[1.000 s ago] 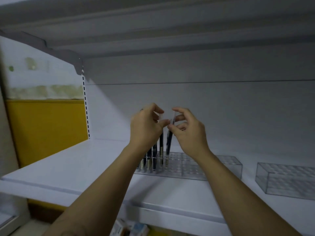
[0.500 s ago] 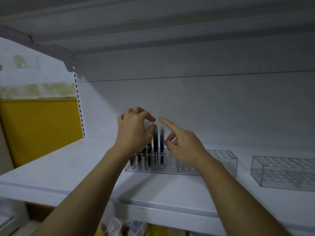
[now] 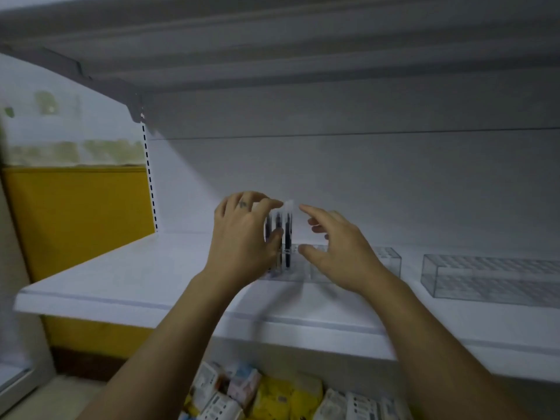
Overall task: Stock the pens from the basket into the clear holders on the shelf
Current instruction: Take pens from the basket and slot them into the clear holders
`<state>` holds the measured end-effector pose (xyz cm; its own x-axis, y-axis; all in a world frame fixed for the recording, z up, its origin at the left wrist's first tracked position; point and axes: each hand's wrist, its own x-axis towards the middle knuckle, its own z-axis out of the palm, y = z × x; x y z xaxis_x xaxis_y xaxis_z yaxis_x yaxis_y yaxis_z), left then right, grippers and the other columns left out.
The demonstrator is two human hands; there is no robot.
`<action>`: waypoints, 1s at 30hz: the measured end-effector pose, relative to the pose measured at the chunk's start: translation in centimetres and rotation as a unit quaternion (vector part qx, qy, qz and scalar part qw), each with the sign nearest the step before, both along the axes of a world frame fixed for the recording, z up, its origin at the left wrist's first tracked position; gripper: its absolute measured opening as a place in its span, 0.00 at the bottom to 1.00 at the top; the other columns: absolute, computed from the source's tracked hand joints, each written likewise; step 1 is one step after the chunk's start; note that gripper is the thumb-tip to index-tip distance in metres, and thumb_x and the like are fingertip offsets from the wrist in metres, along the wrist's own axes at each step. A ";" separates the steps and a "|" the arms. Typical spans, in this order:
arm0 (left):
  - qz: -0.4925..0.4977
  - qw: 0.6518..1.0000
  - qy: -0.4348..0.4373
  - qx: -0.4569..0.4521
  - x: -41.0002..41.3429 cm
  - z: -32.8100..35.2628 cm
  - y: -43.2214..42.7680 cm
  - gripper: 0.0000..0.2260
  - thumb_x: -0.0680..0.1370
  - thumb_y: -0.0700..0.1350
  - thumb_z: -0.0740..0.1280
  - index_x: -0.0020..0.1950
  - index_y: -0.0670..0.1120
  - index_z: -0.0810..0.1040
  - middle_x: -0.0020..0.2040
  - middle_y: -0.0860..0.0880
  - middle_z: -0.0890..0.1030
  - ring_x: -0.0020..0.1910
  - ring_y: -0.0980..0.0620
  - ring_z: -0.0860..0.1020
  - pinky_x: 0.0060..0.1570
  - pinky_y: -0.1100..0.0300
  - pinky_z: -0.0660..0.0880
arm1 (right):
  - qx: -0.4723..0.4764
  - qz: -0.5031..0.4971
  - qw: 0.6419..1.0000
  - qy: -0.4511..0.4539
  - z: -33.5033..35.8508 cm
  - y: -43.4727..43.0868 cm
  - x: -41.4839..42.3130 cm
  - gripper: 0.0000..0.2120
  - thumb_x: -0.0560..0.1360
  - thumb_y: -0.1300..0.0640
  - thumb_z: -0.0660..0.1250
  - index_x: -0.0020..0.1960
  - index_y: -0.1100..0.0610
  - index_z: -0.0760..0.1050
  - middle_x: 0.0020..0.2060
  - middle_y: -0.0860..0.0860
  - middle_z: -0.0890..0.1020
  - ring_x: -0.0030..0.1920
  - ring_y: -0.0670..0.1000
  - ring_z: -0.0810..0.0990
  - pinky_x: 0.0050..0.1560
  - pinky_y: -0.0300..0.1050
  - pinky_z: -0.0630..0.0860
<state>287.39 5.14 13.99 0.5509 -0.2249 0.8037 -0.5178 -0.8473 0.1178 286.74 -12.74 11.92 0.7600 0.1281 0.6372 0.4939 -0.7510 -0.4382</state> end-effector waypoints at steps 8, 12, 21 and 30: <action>-0.024 1.000 -0.011 0.013 -5.2 -5.7 -1.0 0.18 0.73 0.49 0.71 0.62 0.49 0.77 0.58 0.48 0.77 0.58 0.46 0.72 0.55 0.51 0.68 | -0.050 -0.033 0.998 0.002 -2.8 -0.6 -7.4 0.28 0.75 0.48 0.68 0.72 0.41 0.63 0.62 0.43 0.70 0.60 0.45 0.72 0.62 0.46 0.73; -0.059 0.998 -0.009 0.015 -7.4 -9.5 -1.7 0.16 0.72 0.50 0.68 0.58 0.47 0.78 0.53 0.48 0.79 0.52 0.45 0.75 0.49 0.52 0.71 | -0.062 -0.057 0.996 -0.009 -5.6 -1.0 -10.9 0.22 0.74 0.49 0.70 0.66 0.44 0.70 0.57 0.43 0.71 0.54 0.44 0.74 0.56 0.41 0.74; -0.101 0.987 0.121 0.036 -11.2 -20.0 -3.4 0.14 0.74 0.53 0.65 0.57 0.49 0.78 0.49 0.50 0.79 0.50 0.46 0.77 0.48 0.53 0.73 | -0.077 -0.098 0.989 0.083 -16.5 -3.1 -16.0 0.12 0.75 0.50 0.68 0.57 0.49 0.74 0.47 0.42 0.71 0.48 0.44 0.74 0.50 0.44 0.75; -0.073 0.923 0.355 0.128 -12.3 -32.2 -5.8 0.22 0.77 0.58 0.63 0.69 0.52 0.69 0.66 0.51 0.72 0.67 0.48 0.67 0.64 0.51 0.66 | -0.100 -0.130 0.936 0.311 -29.6 -5.3 -16.5 0.27 0.76 0.47 0.67 0.72 0.48 0.65 0.68 0.47 0.68 0.67 0.50 0.68 0.63 0.43 0.68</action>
<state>275.10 -0.63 -18.18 0.8667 -0.4716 0.1626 -0.4989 -0.8214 0.2765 270.24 -18.07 -17.72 0.9981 -0.0429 0.0449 -0.0202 -0.9085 -0.4175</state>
